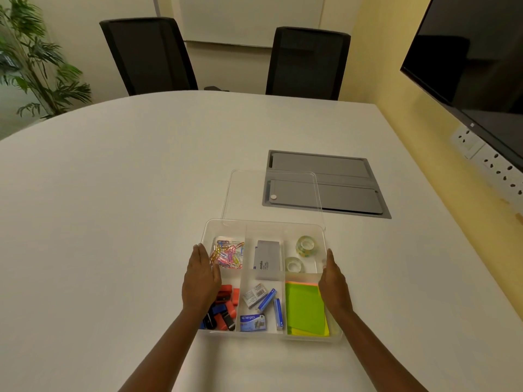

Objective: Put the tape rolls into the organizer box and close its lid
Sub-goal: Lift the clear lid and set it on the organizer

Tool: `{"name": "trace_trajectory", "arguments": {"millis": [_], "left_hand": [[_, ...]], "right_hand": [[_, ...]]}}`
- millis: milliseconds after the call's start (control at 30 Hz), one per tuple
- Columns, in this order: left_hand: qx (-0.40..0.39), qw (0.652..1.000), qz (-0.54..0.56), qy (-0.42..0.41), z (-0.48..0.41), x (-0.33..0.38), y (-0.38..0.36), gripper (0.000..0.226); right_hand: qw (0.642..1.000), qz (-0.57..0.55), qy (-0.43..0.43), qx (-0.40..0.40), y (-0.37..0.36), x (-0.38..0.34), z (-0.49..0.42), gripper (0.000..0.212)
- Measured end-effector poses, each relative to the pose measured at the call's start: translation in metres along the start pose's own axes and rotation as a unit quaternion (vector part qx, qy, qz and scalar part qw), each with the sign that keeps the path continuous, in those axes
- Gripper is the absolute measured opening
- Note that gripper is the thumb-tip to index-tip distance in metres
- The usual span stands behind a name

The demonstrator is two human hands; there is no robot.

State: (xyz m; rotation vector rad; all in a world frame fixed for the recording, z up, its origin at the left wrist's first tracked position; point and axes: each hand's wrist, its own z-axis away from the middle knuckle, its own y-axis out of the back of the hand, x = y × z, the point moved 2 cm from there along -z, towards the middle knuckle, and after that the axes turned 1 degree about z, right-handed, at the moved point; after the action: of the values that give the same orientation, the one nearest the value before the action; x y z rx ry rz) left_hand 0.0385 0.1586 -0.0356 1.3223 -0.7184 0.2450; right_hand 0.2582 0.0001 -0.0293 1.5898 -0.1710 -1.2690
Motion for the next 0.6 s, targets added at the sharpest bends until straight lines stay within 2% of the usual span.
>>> {"name": "trace_trajectory", "arguments": {"millis": [200, 333, 433, 500, 600], "left_hand": [[0.001, 1.0, -0.008, 0.0, -0.013, 0.001, -0.004, 0.06], [0.0, 0.999, 0.044, 0.019, -0.029, 0.001, -0.001, 0.055], [-0.017, 0.998, 0.065, 0.007, -0.053, 0.005, 0.005, 0.051], [-0.02, 0.995, 0.102, 0.016, -0.074, 0.011, 0.008, 0.049], [-0.03, 0.965, 0.239, 0.106, -0.109, 0.025, 0.011, 0.051]], "right_hand": [[1.0, 0.002, -0.005, -0.004, -0.001, -0.001, -0.011, 0.055], [0.994, -0.104, -0.014, -0.016, 0.005, 0.003, -0.021, 0.043], [0.989, -0.144, -0.039, 0.008, 0.015, 0.005, -0.043, 0.036], [0.985, -0.159, -0.067, 0.012, 0.019, 0.004, -0.065, 0.034], [0.968, -0.213, -0.128, -0.018, 0.02, 0.005, -0.104, 0.032]]}}
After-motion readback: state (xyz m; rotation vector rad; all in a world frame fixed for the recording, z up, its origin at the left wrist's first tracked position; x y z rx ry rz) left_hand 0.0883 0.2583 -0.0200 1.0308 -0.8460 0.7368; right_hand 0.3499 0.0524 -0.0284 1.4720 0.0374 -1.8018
